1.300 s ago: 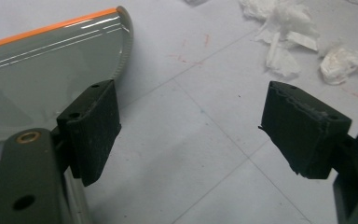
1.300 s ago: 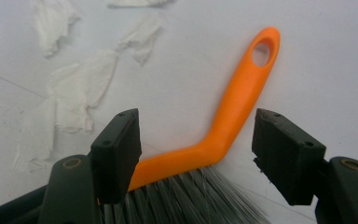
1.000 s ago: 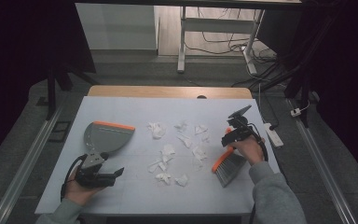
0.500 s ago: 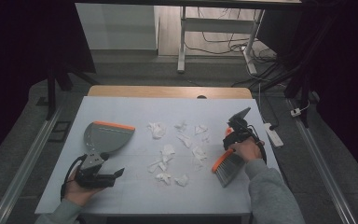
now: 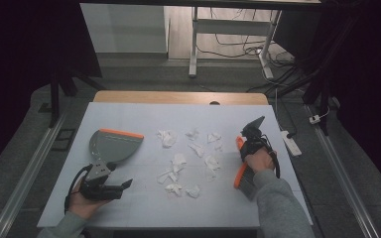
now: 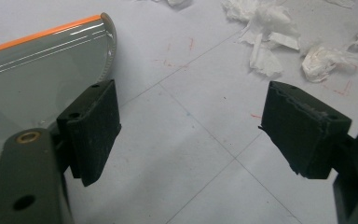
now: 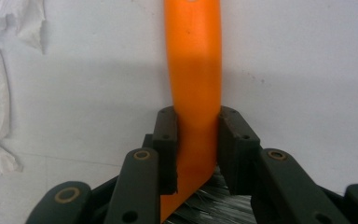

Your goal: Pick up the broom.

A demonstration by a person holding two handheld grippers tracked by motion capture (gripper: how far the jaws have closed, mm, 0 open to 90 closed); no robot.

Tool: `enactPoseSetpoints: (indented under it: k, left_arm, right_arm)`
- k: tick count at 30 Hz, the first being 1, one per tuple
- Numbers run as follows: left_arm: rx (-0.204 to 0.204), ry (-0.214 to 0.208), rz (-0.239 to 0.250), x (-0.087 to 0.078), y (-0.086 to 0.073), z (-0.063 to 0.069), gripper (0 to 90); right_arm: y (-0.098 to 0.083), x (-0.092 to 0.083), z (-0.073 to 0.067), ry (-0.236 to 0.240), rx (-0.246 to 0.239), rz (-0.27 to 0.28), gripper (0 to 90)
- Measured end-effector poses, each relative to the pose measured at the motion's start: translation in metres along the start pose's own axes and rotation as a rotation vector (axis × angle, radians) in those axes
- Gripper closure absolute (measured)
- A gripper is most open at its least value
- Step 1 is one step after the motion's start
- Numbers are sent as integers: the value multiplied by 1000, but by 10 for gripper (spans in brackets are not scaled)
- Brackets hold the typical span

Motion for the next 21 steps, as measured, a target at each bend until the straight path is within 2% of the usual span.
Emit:
enactPoseSetpoints:
  k: [5,6,7,8,10,11,16,17,18,21]
  left_arm:
    - [4,1,-1,0,0,0,200]
    - [2,2,-1,0,0,0,200]
    - [0,3,-1,0,0,0,200]
    - [-2,1,-2,0,-1,-1,200]
    - [-6,4,-3,1,-1,-2,200]
    - [-6,5,-5,1,-1,-2,200]
    - [-4,10,-11,2,-1,-2,200]
    - [-4,12,-11,2,-1,-1,200]
    - [-5,14,-11,2,-1,-1,200]
    - [-10,21,-11,2,-1,-2,200]
  right_arm:
    - [0,-1,0,13,-43,3,708]
    - [0,-1,1,30,-63,1,708]
    - [0,-2,5,68,-88,-14,709]
    - [0,-2,5,68,-88,-14,709]
    - [-1,-4,12,107,-111,-3,709]
    - [-2,-6,16,122,-109,4,710]
    - [-7,-25,33,261,-88,80,711]
    - [-9,-32,38,307,-83,117,710]
    - [-9,-32,38,307,-83,117,710]
    - [-13,-39,46,362,-70,167,710]
Point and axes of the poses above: each handheld gripper's, and its own axes: x roughly forward along the jaws, y roughly out of its top, z roughly to its right, the point moved 3 cm from there along x, roughly forward along the jaws, and after that the axes turned 11 degrees about z, right-handed, at the moved point
